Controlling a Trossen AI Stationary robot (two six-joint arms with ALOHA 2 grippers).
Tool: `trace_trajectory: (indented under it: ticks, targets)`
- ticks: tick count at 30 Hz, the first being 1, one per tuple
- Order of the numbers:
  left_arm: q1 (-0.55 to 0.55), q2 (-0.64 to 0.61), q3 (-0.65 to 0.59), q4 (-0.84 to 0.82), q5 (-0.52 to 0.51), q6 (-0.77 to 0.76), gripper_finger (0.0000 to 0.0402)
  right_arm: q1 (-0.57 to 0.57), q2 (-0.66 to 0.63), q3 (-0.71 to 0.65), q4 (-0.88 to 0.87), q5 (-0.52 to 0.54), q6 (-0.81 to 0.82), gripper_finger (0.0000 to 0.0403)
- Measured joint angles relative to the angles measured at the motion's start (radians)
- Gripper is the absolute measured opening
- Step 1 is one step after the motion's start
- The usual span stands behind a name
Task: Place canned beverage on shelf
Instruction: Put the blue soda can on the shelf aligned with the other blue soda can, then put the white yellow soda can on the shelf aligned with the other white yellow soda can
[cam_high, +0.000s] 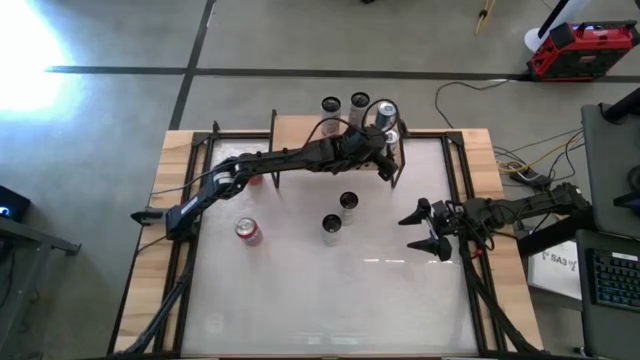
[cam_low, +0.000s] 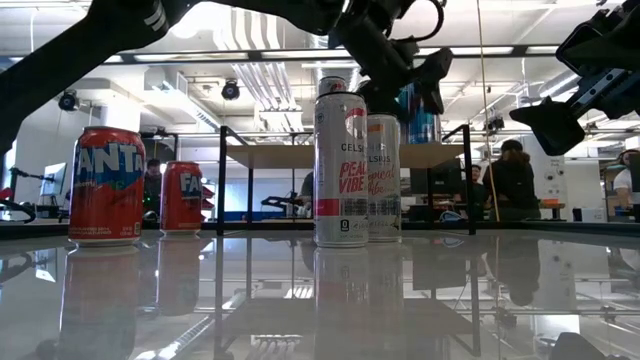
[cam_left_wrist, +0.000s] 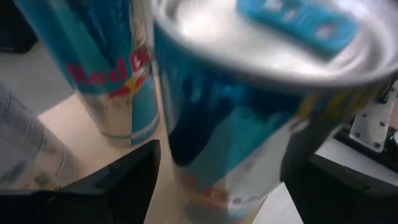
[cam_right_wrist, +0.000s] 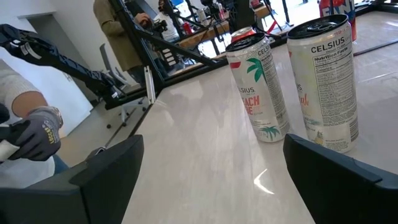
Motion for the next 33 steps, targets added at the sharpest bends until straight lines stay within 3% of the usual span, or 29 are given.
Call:
trace_trajectory:
  ticks: [11, 17, 23, 33]
  targets:
    - [0.019, 0.000, 0.086, -0.290, -0.004, -0.122, 0.0304, 0.000, 0.000, 0.000, 0.000, 0.000, 0.000, 0.0370]
    - [0.015, -0.010, 0.086, -0.251, 0.004, -0.106, 0.0304, 0.000, 0.000, 0.000, 0.000, 0.000, 0.000, 0.0370]
    - [0.007, -0.010, 0.086, -0.302, 0.066, -0.113, 0.0304, 0.000, 0.000, 0.000, 0.000, 0.000, 0.000, 0.0370]
    - [-0.007, -0.063, 0.086, -0.553, 0.155, -0.249, 0.0304, 0.000, 0.000, 0.000, 0.000, 0.000, 0.000, 0.0370]
